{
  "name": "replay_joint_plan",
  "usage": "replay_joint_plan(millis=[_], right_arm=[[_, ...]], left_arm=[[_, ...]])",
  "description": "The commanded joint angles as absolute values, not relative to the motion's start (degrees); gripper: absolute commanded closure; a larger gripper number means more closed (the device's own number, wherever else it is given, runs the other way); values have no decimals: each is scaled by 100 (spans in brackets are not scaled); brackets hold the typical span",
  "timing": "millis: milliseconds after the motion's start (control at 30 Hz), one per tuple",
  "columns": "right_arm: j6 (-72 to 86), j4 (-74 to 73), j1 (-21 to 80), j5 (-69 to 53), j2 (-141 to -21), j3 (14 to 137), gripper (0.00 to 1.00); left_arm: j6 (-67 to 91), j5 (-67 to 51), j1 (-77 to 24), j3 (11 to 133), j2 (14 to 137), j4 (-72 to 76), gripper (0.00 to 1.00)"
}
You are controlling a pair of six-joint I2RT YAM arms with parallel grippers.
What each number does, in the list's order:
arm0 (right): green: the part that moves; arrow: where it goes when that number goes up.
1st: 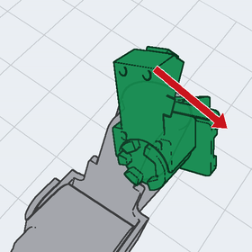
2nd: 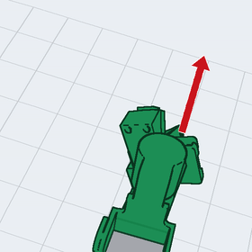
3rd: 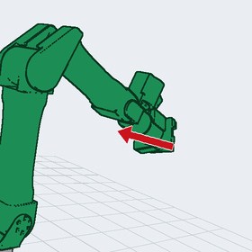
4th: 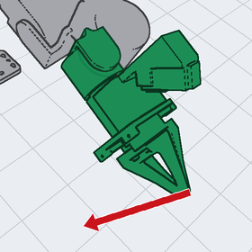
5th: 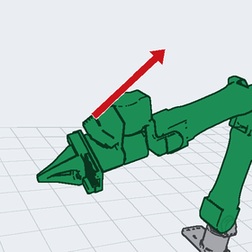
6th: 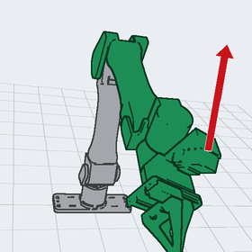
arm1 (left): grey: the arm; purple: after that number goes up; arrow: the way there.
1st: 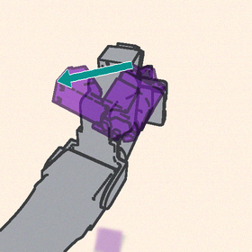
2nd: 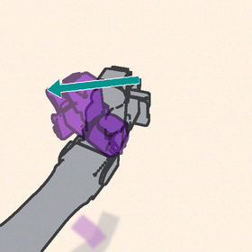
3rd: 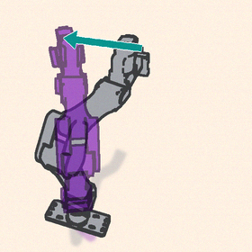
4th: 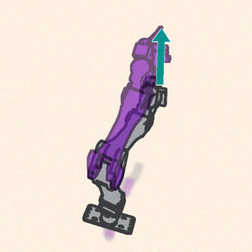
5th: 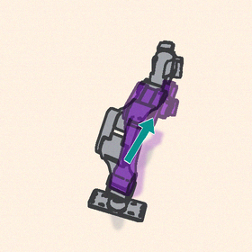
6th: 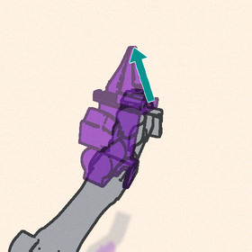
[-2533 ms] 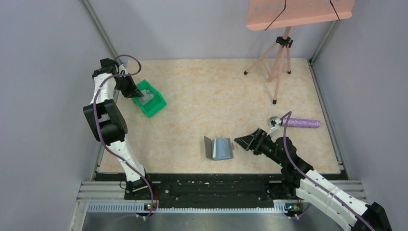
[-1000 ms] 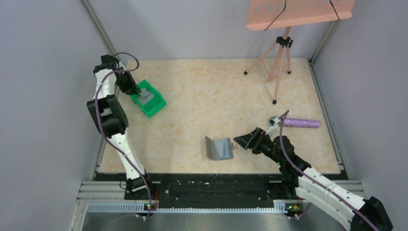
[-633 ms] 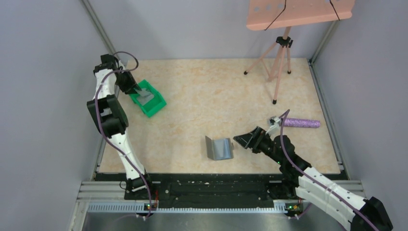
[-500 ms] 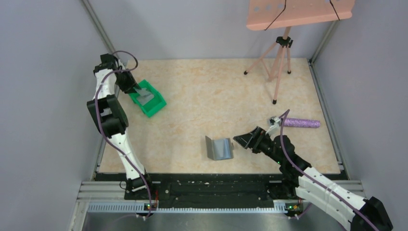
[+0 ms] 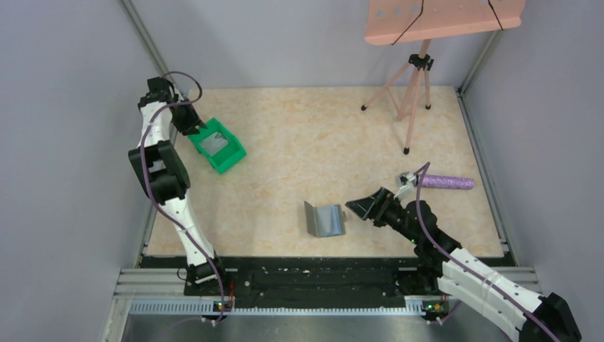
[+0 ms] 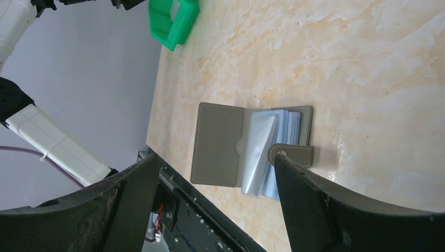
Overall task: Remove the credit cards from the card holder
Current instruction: Place the credit card in the storage box, then remove the credit card from the card holder.
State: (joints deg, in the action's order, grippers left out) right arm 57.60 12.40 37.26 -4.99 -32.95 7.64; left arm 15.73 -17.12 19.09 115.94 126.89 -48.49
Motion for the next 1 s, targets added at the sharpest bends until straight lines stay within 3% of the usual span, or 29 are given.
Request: replay_joint_plan(millis=[0,300,467,600,733,967], right_arm=[[5739,1325,3683,-483,-3146,984,20],[5660,1088,3683,-533,-3231,1056,22],[5391,879,3682,-778,-3561,1261,31],[5219,900,3680,-1097,-3900,1360,45],[5299,1155,3684,-1416,-4073,1335,49],[5321,1146,3683,-1847,-4390,1469,46]], left_arm=[[1733,-1884,1890,11649,12242,-4616,58],[1754,-1982,1753,11059,11801,-4530,58],[1890,-2321,1678,10243,11253,-4584,58],[1979,-2458,1475,9503,10764,-4629,57],[1950,-2377,846,8673,10110,-4569,57],[2371,-2281,-917,7102,8723,-3642,57]])
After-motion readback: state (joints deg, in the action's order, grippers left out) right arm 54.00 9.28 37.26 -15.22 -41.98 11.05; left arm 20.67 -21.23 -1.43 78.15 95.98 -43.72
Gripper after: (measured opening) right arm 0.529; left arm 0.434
